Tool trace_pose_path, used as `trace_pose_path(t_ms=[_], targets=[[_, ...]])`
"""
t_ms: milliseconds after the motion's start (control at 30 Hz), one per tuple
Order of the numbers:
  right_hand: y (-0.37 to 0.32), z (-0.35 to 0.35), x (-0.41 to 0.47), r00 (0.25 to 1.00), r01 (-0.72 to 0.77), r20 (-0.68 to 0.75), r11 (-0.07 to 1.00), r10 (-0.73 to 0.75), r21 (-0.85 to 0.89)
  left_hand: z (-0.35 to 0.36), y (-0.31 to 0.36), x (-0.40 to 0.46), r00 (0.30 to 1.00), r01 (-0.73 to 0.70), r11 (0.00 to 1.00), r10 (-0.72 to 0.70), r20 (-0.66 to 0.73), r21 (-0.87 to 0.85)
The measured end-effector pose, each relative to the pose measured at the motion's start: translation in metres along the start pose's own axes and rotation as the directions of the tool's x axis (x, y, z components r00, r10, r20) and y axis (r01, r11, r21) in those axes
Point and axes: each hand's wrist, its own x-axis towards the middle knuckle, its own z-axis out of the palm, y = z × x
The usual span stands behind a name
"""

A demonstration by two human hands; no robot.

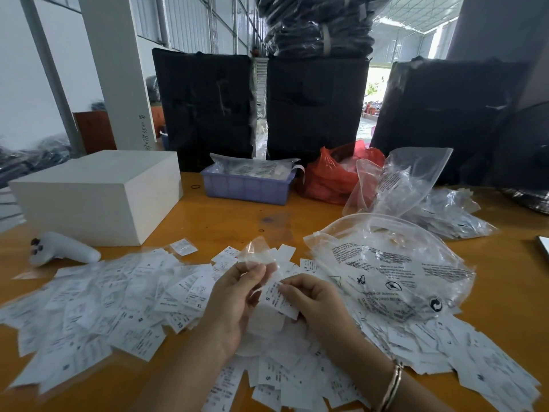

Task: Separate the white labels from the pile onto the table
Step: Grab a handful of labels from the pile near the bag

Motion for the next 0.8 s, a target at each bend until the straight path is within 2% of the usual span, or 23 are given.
trace_pose_path(t_ms=[167, 400, 600, 800], targets=[[0.0005, -0.0025, 0.0026, 0.995, 0.045, -0.089, 0.999, -0.045, -0.009, 0.004, -0.0003, -0.0026, 0.999, -0.041, 0.978, 0.042, -0.002, 0.204], [0.003, -0.0068, 0.0031, 0.996, 0.034, -0.085, 0.998, -0.038, -0.05, 0.0008, 0.0042, -0.0038, 0.997, -0.063, 0.991, 0.069, -0.047, 0.119], [0.0033, -0.0075, 0.0041, 0.995, 0.048, -0.085, 0.995, -0.055, -0.086, -0.0008, 0.0016, -0.0012, 0.998, -0.057, 0.981, 0.063, -0.026, 0.186], [0.0049, -0.0089, 0.0064, 0.995, 0.026, -0.101, 0.997, -0.018, 0.076, -0.0032, -0.001, -0.001, 0.996, -0.085, 0.952, 0.087, 0.005, 0.296]])
